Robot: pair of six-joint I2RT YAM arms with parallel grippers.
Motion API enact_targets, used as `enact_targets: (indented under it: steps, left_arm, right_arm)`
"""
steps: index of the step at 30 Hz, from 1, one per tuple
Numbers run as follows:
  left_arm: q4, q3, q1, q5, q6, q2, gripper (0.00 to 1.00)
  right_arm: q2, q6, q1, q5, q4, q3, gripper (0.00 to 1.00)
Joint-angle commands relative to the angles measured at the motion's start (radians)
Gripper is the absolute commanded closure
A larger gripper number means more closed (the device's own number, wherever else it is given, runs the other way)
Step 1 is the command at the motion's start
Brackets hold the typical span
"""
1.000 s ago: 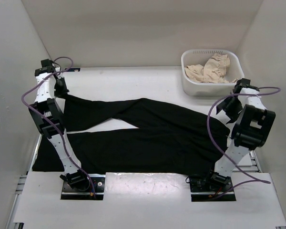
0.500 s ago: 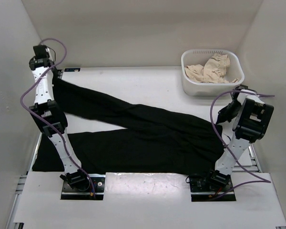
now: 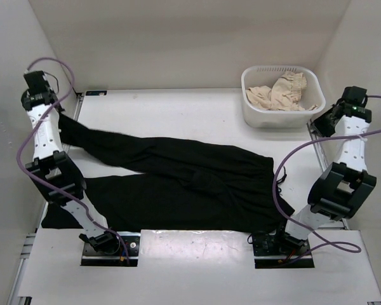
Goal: Fold and stack the trousers
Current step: Fold the trousers
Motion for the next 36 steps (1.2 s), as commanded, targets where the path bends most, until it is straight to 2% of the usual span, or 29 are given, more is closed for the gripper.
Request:
enact_targets:
  steps: [1,5,7,14,19,20,26,28,30,31,34,36]
  left_arm:
    - [-0.013,-0.177,-0.047,0.057,0.0,-0.117,0.86]
    - [-0.022,-0.254,-0.071,0.068,0.0,-0.128,0.86]
    - [-0.022,-0.284,-0.071,0.057,0.0,-0.139,0.86]
    - [-0.042,-0.297,-0.071,0.057,0.0,-0.139,0.86]
    - [-0.053,-0.278,-0.071,0.057,0.0,-0.139,0.86]
    - [-0.062,-0.269,-0.071,0.057,0.0,-0.139,0.86]
    - [-0.084,-0.258,-0.071,0.048,0.0,-0.13,0.86]
    - [-0.084,-0.258,-0.071,0.036,0.0,-0.12,0.86]
    - [-0.093,-0.258,-0.071,0.025,0.0,-0.111,0.86]
    - [-0.093,-0.248,-0.071,0.025,0.0,-0.102,0.86]
    - [-0.093,-0.215,-0.062,0.025,0.0,-0.09,0.86]
    - [-0.093,-0.177,-0.062,0.025,0.0,-0.058,0.86]
  right_arm:
    - [0.082,-0.015,0.044,-0.201,0.031,-0.114,0.7]
    - [0.082,0.061,0.253,-0.118,0.081,-0.165,0.34]
    - [0.109,0.12,0.301,-0.054,0.081,-0.175,0.29]
    - [0.189,0.35,0.38,0.072,0.063,-0.175,0.25]
    - [0.203,0.398,0.38,0.13,0.054,-0.241,0.24]
    - [0.216,0.398,0.38,0.13,0.054,-0.252,0.21]
    - [0.293,0.43,0.38,0.115,0.054,-0.238,0.21]
    - [0.313,0.439,0.38,0.141,0.054,-0.238,0.28]
    - [0.345,0.439,0.38,0.15,0.054,-0.229,0.39]
    - [0.364,0.439,0.38,0.15,0.054,-0.22,0.6]
    - [0.379,0.43,0.352,0.15,0.043,-0.211,0.99]
    - [0.388,0.421,0.31,0.175,0.043,-0.201,1.0]
